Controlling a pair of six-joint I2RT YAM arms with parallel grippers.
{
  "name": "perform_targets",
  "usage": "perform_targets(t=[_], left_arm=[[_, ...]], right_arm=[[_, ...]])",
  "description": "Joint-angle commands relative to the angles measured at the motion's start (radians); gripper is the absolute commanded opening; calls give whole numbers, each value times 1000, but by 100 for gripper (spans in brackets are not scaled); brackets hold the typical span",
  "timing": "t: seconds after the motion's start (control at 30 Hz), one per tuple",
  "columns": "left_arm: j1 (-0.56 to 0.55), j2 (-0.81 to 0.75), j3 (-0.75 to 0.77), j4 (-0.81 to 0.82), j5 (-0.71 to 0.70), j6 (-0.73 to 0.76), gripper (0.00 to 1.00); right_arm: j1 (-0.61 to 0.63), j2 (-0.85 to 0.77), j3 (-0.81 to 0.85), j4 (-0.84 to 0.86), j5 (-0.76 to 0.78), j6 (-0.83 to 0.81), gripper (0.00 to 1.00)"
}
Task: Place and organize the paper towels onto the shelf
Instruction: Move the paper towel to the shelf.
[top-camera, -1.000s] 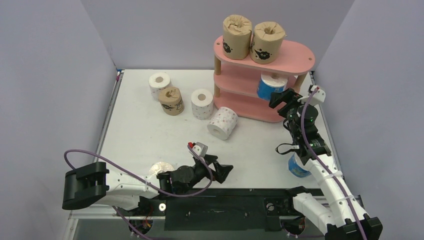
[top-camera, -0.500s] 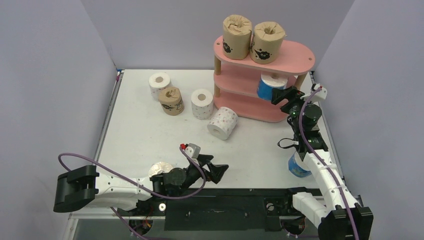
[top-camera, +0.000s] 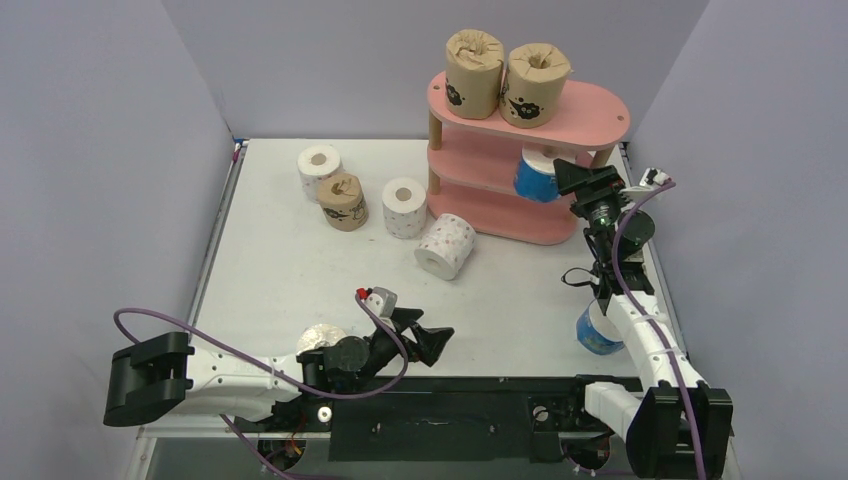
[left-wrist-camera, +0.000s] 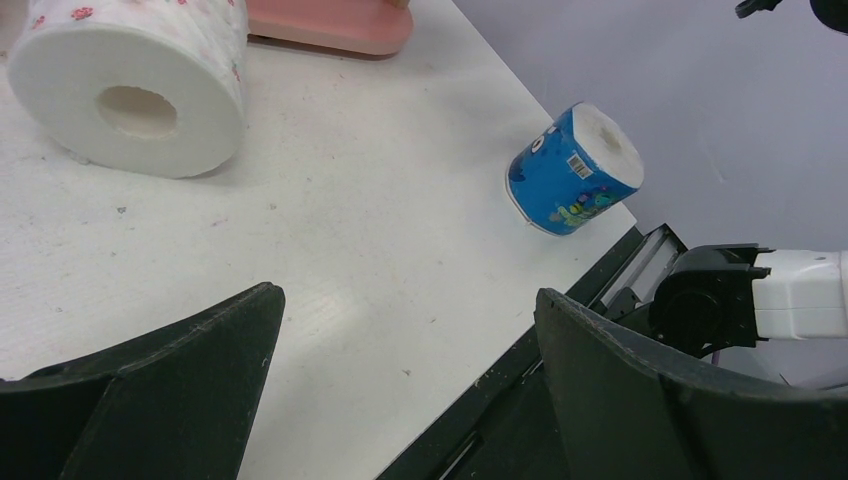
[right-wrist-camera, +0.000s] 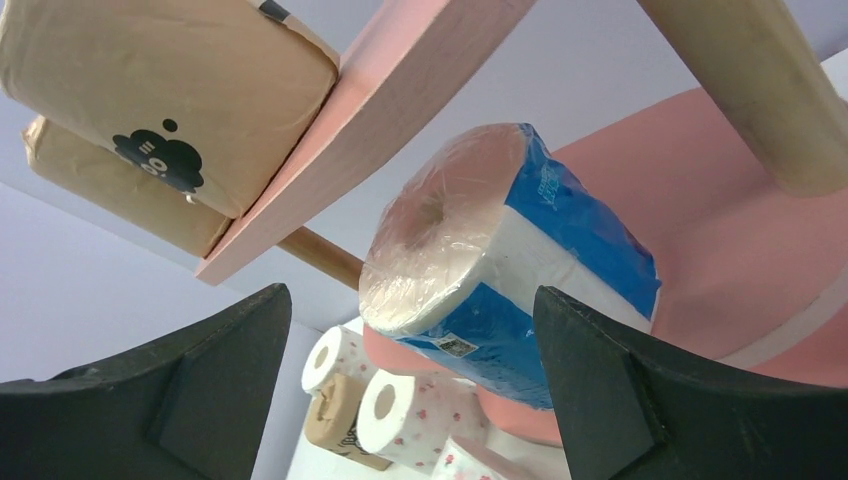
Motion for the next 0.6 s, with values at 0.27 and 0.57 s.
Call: perform_targets(t=[0.27,0.57], left_arm=[[-4,18,9,30,-17,8,96],[-4,23,1,38,-22,-3,96]], right_arm=[[-17,32,38,-21,30,81,80],[-28,68,54,-51,87,94,81]])
